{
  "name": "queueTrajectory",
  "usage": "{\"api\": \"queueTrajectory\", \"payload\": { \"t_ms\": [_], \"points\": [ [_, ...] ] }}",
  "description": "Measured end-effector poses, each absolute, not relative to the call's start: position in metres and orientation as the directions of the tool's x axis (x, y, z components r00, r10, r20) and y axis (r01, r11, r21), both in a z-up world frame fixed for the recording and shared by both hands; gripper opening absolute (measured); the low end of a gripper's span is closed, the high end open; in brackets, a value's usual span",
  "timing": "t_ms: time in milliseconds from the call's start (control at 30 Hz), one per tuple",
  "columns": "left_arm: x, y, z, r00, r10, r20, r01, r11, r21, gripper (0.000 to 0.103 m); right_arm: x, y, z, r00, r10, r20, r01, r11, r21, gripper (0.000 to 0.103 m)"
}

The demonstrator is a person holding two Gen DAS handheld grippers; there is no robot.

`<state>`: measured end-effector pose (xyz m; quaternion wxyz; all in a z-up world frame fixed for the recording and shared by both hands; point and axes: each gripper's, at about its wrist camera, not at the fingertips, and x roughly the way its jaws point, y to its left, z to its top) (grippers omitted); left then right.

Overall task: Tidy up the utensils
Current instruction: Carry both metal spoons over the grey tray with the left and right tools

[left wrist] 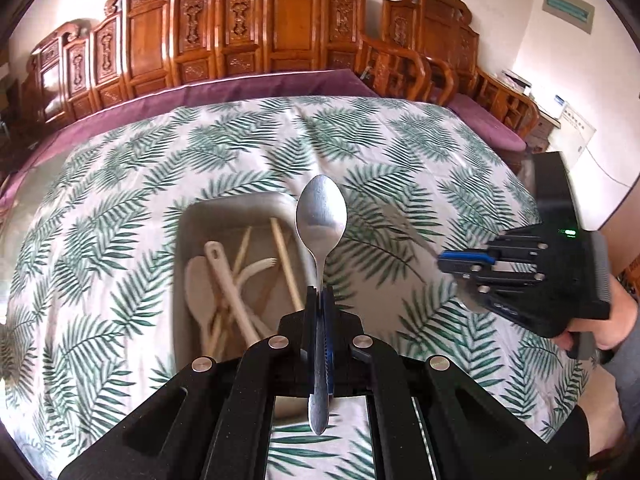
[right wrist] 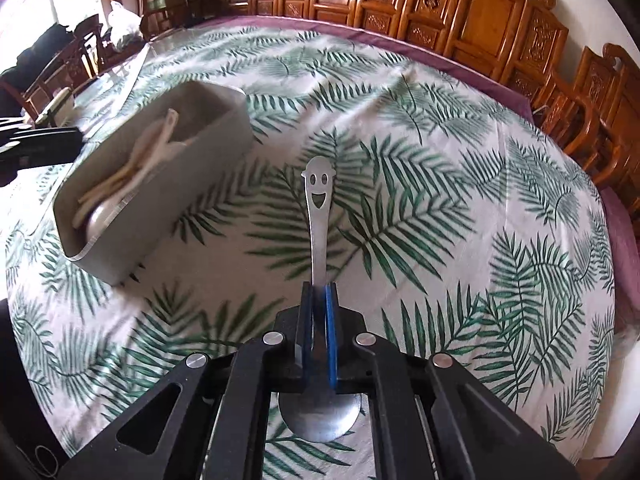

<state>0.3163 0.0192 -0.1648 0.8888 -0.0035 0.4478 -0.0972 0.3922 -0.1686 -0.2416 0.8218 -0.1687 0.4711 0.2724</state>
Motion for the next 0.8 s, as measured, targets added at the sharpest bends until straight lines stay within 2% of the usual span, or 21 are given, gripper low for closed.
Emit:
{"api": "queueTrajectory", "payload": {
  "t_ms": [400, 800],
  "points": [
    [0.333, 0.065, -0.185, 0.568, -0.122, -0.814, 0.076, 0.992, -0.096, 0.002, 0.378, -0.128, -0.197, 0.434, 0.374, -0.820, -0.615, 0.788, 0.034, 0.007],
    [0.338, 0.078, -0.203, 0.529, -0.145, -0.836, 0.055, 0.989, -0.137, 0.003, 0.366, -0.089, -0.179, 0.432, 0.436, -0.789, -0.640, 0.765, 0.072, 0.007]
  ]
}}
